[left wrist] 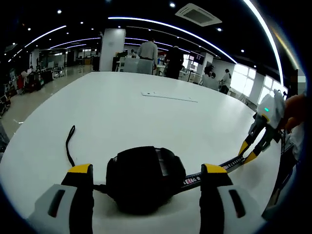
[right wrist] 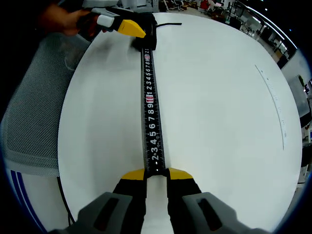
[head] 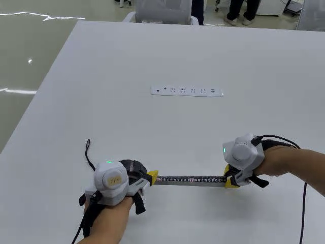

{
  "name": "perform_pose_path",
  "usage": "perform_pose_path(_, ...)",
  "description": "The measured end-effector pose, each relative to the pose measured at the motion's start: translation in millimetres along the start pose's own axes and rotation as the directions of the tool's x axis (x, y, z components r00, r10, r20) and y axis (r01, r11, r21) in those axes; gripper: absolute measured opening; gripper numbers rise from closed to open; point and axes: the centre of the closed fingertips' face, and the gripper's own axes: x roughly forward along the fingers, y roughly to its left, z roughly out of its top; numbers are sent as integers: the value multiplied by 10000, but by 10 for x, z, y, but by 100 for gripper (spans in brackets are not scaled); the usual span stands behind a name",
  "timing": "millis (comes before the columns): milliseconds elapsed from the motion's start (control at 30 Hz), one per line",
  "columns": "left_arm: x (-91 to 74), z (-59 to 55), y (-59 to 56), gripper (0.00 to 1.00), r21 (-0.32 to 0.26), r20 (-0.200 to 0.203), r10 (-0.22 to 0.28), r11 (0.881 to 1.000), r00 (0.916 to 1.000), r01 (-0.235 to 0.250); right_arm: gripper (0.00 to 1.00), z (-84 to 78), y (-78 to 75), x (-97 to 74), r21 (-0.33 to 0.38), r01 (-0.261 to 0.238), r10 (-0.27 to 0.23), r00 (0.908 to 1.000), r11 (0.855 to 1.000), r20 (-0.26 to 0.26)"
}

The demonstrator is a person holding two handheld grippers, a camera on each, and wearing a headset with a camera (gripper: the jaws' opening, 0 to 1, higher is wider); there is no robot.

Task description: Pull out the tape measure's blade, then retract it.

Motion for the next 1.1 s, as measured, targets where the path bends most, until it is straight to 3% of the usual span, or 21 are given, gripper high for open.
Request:
perform_pose_path(233, 21, -77, 53, 82, -212, -277, 230, 9995, 9994, -236, 15, -1, 3, 0, -99, 6, -8, 9998, 10000, -176)
perform_pose_path(500, 57, -36, 31, 81, -327, -172, 293, 9990, 9994, -299, 15, -2, -7, 4, -75, -13, 11, 9996, 10000, -272)
perform_pose_path(567, 70, -50, 31, 81, -293, -228, 327, 9990, 9992, -333, 15, 1, -2, 3, -606, -144, 129, 9996, 9981, -243)
perform_pose_path(733, 80, -68, 48, 77, -345, -265, 415, 9985, 9988, -424, 14, -10, -18, 10, 23, -46, 47, 9997, 10000, -231)
perform_pose_path(933, 95, -48, 47, 74, -348, -236, 404, 9985, 9989, -412, 14, -3, -23, 20, 161, -84, 93, 9985, 9998, -542)
perform_pose_path(1100, 109, -94, 47, 72, -607, -460, 328, 9975, 9984, -356, 14, -13, -25, 16, 221, -34, 45, 9988, 9998, -488)
